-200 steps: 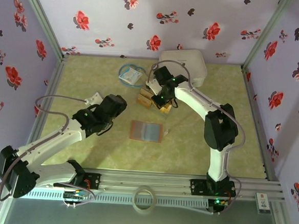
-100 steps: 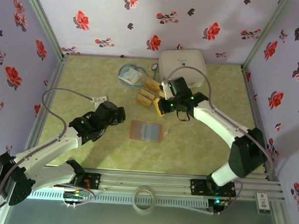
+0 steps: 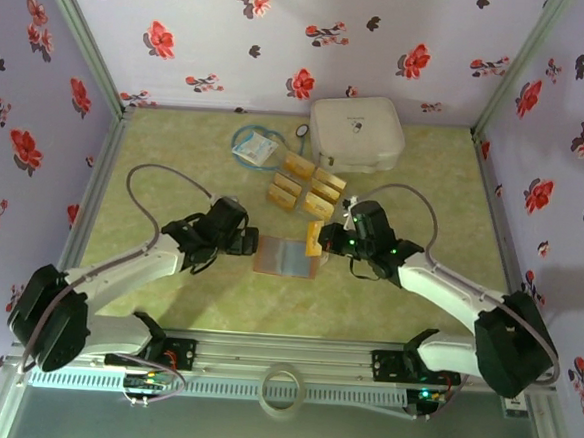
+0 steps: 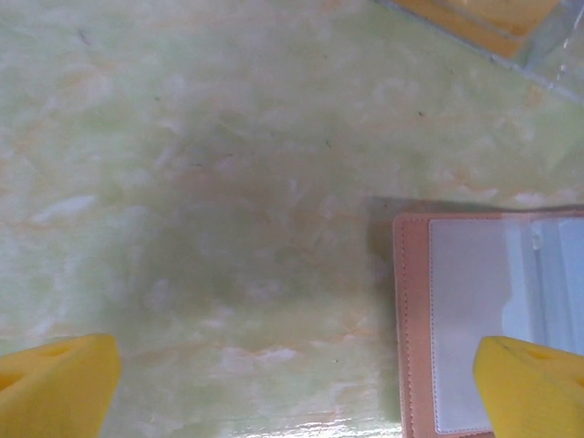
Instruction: Put the credit cards into the card holder
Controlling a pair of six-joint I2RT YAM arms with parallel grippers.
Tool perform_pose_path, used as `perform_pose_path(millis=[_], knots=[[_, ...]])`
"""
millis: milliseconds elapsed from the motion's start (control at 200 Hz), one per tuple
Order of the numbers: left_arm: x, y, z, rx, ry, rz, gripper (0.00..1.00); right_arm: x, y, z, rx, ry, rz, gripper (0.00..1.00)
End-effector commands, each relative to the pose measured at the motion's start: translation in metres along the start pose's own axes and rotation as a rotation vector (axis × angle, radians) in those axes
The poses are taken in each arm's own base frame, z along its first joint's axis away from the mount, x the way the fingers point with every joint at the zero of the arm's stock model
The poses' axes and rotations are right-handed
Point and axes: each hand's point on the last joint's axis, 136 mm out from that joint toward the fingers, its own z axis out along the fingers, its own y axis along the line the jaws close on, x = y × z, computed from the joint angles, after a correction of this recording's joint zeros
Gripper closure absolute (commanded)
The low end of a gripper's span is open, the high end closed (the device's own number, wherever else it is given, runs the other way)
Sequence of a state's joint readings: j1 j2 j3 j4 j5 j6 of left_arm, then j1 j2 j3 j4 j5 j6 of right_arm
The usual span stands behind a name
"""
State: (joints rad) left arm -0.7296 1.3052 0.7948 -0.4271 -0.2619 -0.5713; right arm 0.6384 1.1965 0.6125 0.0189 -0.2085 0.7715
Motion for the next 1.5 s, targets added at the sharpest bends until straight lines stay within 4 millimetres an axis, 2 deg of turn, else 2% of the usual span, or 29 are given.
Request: perform_pose_path(millis=[0,80,235,375,550,815,1205,1495], knots=[[-0.002,-0.013,0.007,0.047,0.039,0.05,0.0,-0.007,0.002,-0.008,-0.009,-0.073,0.012,1.0],[0.004,-0.018,0.016,0.059,0.067,0.057,0.0,0.001,0.008,-0.006,-0.102,-0.077,0.014,1.0],[0.012,-0.021,0.028,0.064,0.104,0.068,0.0,0.012,0.009,0.009,-0.161,-0.035,0.055,1.0],[0.014,-0.024,0.034,0.07,0.106,0.073,0.0,0.014,0.018,0.023,-0.242,-0.025,0.082,1.0],[0.013,-0.028,0.041,0.072,0.111,0.08,0.0,0.016,0.019,0.037,-0.285,-0.017,0.105,1.0],[0.028,-0.026,0.053,0.055,0.149,0.094,0.0,0.023,0.014,0.052,-0.301,-0.012,0.115,1.0],[0.052,-0.017,0.061,0.03,0.182,0.075,0.0,0.03,0.005,0.057,-0.305,-0.03,0.12,1.0],[0.062,-0.012,0.063,-0.001,0.189,0.056,0.0,0.03,0.003,0.056,-0.302,-0.053,0.1,1.0]])
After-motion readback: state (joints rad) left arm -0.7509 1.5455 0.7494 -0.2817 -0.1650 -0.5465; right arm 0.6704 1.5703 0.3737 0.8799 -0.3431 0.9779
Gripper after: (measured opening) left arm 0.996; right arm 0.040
